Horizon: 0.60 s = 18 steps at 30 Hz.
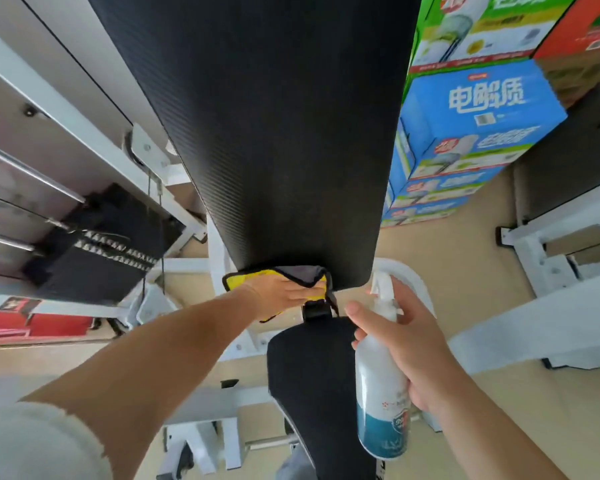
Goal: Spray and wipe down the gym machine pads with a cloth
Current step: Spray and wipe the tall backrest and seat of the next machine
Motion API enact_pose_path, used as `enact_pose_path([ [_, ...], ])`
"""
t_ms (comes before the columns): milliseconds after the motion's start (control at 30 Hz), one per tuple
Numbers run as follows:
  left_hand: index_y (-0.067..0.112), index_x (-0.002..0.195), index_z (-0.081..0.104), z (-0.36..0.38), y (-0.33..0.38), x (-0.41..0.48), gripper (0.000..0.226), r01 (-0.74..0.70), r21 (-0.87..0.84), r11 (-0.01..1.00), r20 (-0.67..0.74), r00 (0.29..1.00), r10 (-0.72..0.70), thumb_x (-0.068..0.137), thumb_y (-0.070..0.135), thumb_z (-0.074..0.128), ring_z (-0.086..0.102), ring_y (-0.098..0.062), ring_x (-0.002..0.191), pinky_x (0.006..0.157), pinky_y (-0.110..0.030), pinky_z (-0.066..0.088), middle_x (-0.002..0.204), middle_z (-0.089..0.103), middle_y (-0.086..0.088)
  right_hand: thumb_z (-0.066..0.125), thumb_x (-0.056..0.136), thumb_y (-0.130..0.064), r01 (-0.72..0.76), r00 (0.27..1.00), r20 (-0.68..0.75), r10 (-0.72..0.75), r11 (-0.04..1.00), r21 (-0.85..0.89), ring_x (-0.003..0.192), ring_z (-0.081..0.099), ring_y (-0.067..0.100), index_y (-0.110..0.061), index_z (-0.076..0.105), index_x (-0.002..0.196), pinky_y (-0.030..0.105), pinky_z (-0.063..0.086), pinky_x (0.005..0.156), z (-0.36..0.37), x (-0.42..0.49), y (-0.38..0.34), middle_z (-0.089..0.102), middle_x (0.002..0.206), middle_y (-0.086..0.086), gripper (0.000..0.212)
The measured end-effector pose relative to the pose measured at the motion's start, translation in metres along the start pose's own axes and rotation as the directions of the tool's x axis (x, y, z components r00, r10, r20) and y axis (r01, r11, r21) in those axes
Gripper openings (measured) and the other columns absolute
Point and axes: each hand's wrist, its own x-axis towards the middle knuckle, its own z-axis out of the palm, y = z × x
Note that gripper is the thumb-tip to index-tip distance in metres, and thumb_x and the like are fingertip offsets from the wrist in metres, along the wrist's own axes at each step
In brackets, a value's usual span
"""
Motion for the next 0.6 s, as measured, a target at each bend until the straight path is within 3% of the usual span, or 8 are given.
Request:
enact_pose_path([
  [100, 0.013, 0.163, 0.013, 0.02, -0.006, -0.042, 0.09, 0.015, -0.055, 0.998, -0.081, 0.997, -0.02, 0.091, 0.014, 0.066, 0.009, -0.021, 0.16, 0.126, -0.036, 0.023, 0.173, -0.01, -0.012, 0.101, 0.074, -0.041, -0.024, 1.0, 0.005, 0.024, 1.0, 0.0, 0.072, 0.074, 0.024, -0.036, 0.072, 0.109, 0.055, 0.066, 0.084, 0.011, -0.004, -0.003, 0.076, 0.079, 0.006, 0.045],
  [167, 0.017, 0.162, 0.025, 0.02, -0.03, -0.07, 0.084, 0.078, 0.016, 0.997, -0.221, 0.973, -0.072, 0.089, 0.022, 0.066, 0.012, -0.02, 0.159, 0.129, -0.04, 0.012, 0.173, 0.005, -0.011, 0.099, 0.077, -0.038, -0.015, 1.0, 0.02, 0.015, 1.0, -0.003, 0.071, 0.072, 0.025, -0.036, 0.073, 0.098, 0.054, 0.066, 0.082, 0.019, -0.006, -0.01, 0.075, 0.079, 0.008, 0.033],
  [233, 0.018, 0.162, 0.028, 0.014, -0.065, -0.092, 0.07, 0.132, 0.066, 0.989, -0.306, 0.946, -0.106, 0.098, 0.03, 0.053, 0.002, -0.026, 0.159, 0.126, -0.045, -0.001, 0.173, 0.004, -0.013, 0.098, 0.078, -0.037, -0.014, 1.0, 0.026, 0.014, 1.0, 0.016, 0.073, 0.073, 0.027, -0.036, 0.074, 0.097, 0.048, 0.066, 0.076, 0.025, -0.009, -0.023, 0.075, 0.08, 0.01, 0.031],
  [333, 0.018, 0.165, 0.008, -0.019, -0.121, -0.109, 0.058, 0.25, -0.085, 0.965, -0.317, 0.911, -0.264, 0.11, 0.035, 0.016, -0.006, -0.03, 0.16, 0.124, -0.047, 0.021, 0.173, -0.013, -0.012, 0.101, 0.068, -0.047, 0.001, 1.0, 0.029, -0.002, 0.999, 0.032, 0.079, 0.076, 0.034, -0.034, 0.074, 0.099, 0.044, 0.063, 0.072, 0.03, -0.011, -0.04, 0.074, 0.082, 0.01, 0.043],
  [400, 0.023, 0.166, 0.008, -0.053, -0.159, -0.116, 0.06, 0.42, -0.248, 0.873, -0.359, 0.797, -0.486, 0.111, 0.043, 0.021, 0.001, -0.027, 0.161, 0.117, -0.048, 0.029, 0.175, -0.005, -0.006, 0.098, 0.059, -0.056, 0.016, 1.0, 0.014, -0.016, 0.999, 0.037, 0.089, 0.079, 0.045, -0.037, 0.074, 0.096, 0.052, 0.065, 0.08, 0.028, -0.01, -0.046, 0.076, 0.084, 0.012, 0.048],
  [500, 0.026, 0.166, 0.014, -0.093, -0.19, -0.109, 0.064, 0.599, -0.343, 0.723, -0.471, 0.557, -0.684, 0.109, 0.051, 0.029, 0.011, -0.027, 0.16, 0.117, -0.052, 0.017, 0.174, 0.01, -0.003, 0.097, 0.057, -0.059, 0.04, 0.999, -0.002, -0.04, 0.999, 0.028, 0.09, 0.08, 0.044, -0.04, 0.073, 0.101, 0.064, 0.064, 0.091, 0.023, -0.006, -0.046, 0.077, 0.084, 0.011, 0.054],
  [533, 0.025, 0.166, 0.013, -0.098, -0.188, -0.098, 0.065, 0.615, -0.352, 0.706, -0.467, 0.539, -0.701, 0.108, 0.05, 0.03, 0.012, -0.029, 0.16, 0.114, -0.052, 0.019, 0.174, 0.011, -0.004, 0.097, 0.058, -0.057, 0.043, 0.999, -0.007, -0.043, 0.999, 0.026, 0.085, 0.079, 0.04, -0.039, 0.073, 0.102, 0.065, 0.063, 0.092, 0.02, -0.005, -0.044, 0.076, 0.083, 0.01, 0.053],
  [600, 0.02, 0.166, 0.009, -0.096, -0.164, -0.062, 0.067, 0.588, -0.329, 0.739, -0.427, 0.606, -0.671, 0.108, 0.045, 0.031, 0.01, -0.031, 0.16, 0.11, -0.05, 0.028, 0.174, 0.007, -0.007, 0.098, 0.062, -0.052, 0.039, 0.999, -0.012, -0.038, 0.999, 0.019, 0.077, 0.076, 0.032, -0.035, 0.073, 0.103, 0.067, 0.063, 0.093, 0.016, -0.005, -0.041, 0.075, 0.079, 0.01, 0.051],
])
